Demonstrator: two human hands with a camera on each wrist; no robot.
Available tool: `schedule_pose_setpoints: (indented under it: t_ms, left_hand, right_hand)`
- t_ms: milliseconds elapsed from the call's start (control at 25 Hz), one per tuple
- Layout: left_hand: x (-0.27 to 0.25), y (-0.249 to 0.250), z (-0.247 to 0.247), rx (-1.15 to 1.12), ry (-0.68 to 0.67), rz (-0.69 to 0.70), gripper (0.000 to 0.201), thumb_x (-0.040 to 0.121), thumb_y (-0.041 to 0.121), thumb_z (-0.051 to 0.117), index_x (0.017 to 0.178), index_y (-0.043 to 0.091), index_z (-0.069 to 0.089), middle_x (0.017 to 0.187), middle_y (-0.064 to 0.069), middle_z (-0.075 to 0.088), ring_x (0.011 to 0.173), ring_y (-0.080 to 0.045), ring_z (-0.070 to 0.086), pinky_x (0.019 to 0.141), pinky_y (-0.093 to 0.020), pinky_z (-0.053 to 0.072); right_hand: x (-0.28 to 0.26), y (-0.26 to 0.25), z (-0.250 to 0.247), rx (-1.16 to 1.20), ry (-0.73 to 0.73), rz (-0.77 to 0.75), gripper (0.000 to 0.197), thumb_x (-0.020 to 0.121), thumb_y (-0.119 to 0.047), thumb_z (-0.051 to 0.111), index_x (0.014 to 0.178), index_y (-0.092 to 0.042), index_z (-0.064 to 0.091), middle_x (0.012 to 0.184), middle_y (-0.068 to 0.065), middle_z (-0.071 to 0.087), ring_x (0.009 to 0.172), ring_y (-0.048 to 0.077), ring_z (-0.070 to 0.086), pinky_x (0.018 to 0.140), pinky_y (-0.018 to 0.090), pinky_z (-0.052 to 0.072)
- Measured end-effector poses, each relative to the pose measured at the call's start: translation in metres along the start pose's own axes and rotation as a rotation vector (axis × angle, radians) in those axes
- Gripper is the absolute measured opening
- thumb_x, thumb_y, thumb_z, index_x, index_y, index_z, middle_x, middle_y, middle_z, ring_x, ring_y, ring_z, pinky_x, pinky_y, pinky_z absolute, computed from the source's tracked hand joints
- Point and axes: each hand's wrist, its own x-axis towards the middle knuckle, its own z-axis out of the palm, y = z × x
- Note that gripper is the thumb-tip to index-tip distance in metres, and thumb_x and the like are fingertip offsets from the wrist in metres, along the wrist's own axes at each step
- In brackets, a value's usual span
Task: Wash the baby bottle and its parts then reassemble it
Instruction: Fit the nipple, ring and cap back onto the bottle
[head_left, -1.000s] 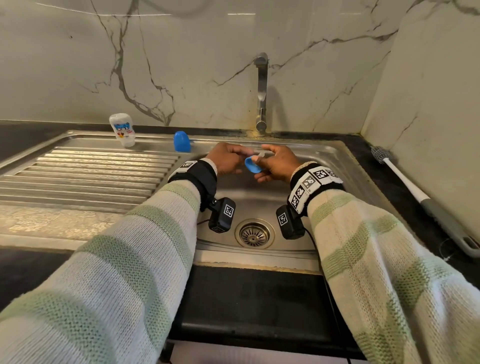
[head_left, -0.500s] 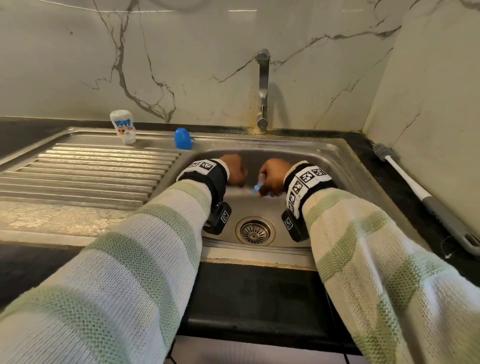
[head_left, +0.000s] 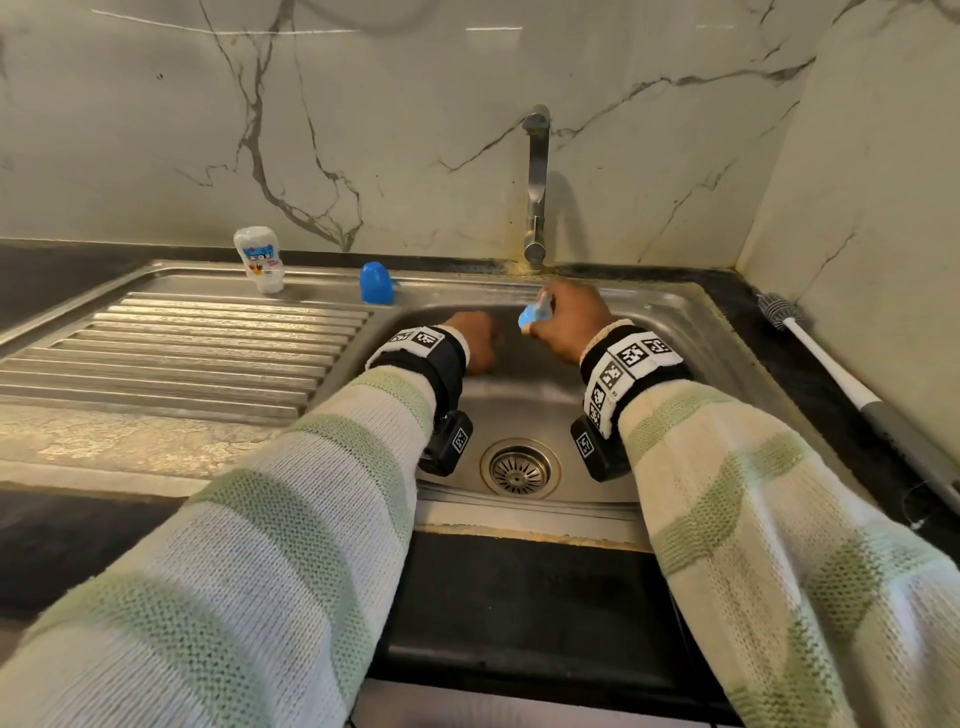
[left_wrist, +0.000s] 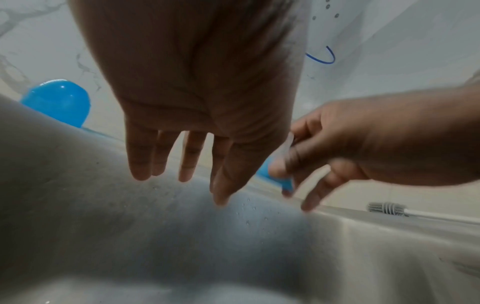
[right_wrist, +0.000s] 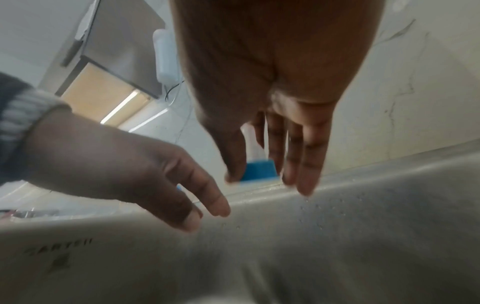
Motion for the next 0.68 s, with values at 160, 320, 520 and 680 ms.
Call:
schedule_pose_setpoints:
  t_ms: [160,320,520,680]
  left_hand:
    - [0.001,-0.001,0.001,-0.015,0.009,-0.014,0.028,0.091,0.017,0.060,0.116,0.008,0.067,0.113,-0.013,0.069,0.104,-0.028,0.064,0.091,-0.035,0.052]
    - [0.002,0.000,-0.002,0.015,0.106,-0.034,0.022,0.094,0.019,0.055,0.108,0.006,0.065,0.107,-0.012,0.067,0.095,-0.029,0.062,0.078,-0.032,0.047]
    - [0.003,-0.001,0.008,0.103,-0.083,-0.065,0.032,0.089,0.029,0.064,0.113,0.009,0.066,0.111,-0.012,0.068,0.098,-0.029,0.063,0.078,-0.034,0.048]
    - [0.004,-0.008,0.000,0.009,0.060,-0.087,0.028,0.096,0.026,0.052,0.107,0.005,0.066,0.106,-0.015,0.068,0.098,-0.032,0.065,0.076,-0.033,0.047]
  right_hand:
    - [-0.014,0.002,0.014,-0.238,-0.434,0.061,0.030,0.073,-0.032,0.085,0.085,-0.008,0.070,0.075,0.004,0.067,0.081,0.026,0.068,0.071,0.035,0.055]
    - [-0.006,0.000,0.006,-0.043,-0.146,0.029,0.029,0.075,-0.028,0.082,0.091,-0.008,0.067,0.090,0.007,0.066,0.083,0.023,0.061,0.070,0.028,0.043]
    - [-0.010,0.007,0.009,-0.079,-0.224,0.055,0.024,0.076,-0.026,0.082,0.080,-0.014,0.062,0.086,0.002,0.065,0.081,0.019,0.061,0.070,0.026,0.043]
    - [-0.006,0.002,0.008,-0.069,-0.164,0.018,0.031,0.076,-0.030,0.081,0.093,-0.007,0.068,0.093,0.005,0.066,0.086,0.021,0.062,0.072,0.027,0.043]
